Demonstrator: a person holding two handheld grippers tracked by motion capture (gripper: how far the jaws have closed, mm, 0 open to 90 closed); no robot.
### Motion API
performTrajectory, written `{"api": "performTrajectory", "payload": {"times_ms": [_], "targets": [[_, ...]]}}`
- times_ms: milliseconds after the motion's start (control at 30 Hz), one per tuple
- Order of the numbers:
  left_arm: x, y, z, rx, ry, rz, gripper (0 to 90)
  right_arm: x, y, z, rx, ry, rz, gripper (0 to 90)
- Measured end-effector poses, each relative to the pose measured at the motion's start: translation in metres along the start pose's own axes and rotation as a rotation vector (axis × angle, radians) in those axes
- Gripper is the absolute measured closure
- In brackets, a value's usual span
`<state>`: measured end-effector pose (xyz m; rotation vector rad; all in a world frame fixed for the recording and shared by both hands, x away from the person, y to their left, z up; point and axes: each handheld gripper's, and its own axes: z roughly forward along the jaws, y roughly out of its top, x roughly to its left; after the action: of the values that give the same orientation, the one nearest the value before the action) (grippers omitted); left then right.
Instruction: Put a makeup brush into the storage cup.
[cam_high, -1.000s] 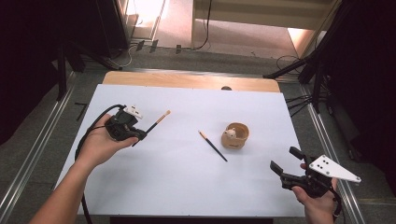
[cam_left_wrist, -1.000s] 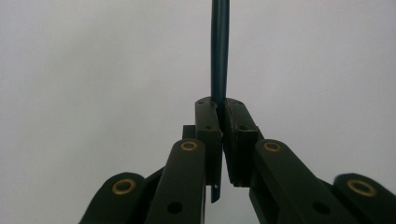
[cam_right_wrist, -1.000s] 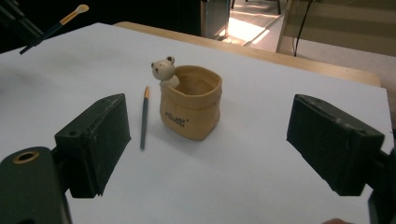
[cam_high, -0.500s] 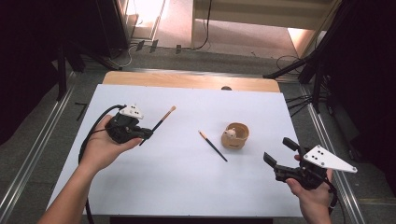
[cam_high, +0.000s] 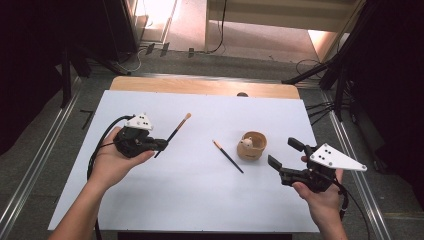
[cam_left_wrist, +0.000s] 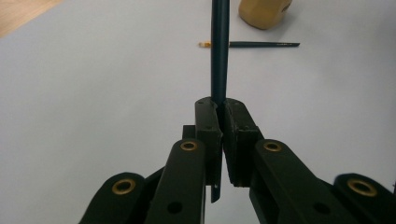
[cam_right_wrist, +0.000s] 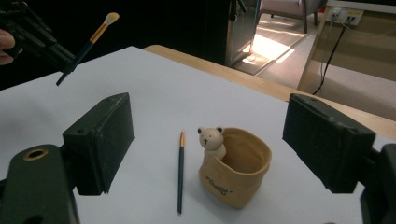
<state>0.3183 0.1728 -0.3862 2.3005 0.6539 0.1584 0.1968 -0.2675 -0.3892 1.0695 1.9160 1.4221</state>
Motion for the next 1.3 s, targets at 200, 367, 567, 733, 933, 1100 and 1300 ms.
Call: {"api": "performTrajectory", "payload": {"times_ms": [200, 367, 567, 733, 933, 1100, 1300], "targets": [[-0.006, -0.001, 0.003, -0.029, -0.014, 0.004, 86.2, 0.007, 0.006, 0.009, -0.01, 0.022, 0.002, 16.1], [-0.009, 0.0, 0.003, -0.058, -0.02, 0.004, 86.2, 0.013, 0.01, 0.015, -0.014, 0.045, 0.002, 16.0], [-0.012, 0.0, 0.002, -0.097, -0.052, 0.008, 86.2, 0.017, 0.014, 0.019, -0.021, 0.068, 0.01, 15.9], [-0.017, 0.001, 0.006, -0.12, -0.062, 0.016, 86.2, 0.021, 0.017, 0.024, -0.021, 0.085, 0.006, 16.0], [-0.022, 0.003, 0.009, -0.149, -0.073, 0.021, 86.2, 0.027, 0.021, 0.031, -0.022, 0.106, 0.008, 16.0], [-0.025, 0.004, 0.011, -0.185, -0.09, 0.031, 86.2, 0.031, 0.024, 0.034, -0.027, 0.118, 0.005, 16.2], [-0.029, 0.004, 0.012, -0.227, -0.121, 0.029, 86.1, 0.036, 0.028, 0.038, -0.031, 0.135, 0.009, 17.7]]}}
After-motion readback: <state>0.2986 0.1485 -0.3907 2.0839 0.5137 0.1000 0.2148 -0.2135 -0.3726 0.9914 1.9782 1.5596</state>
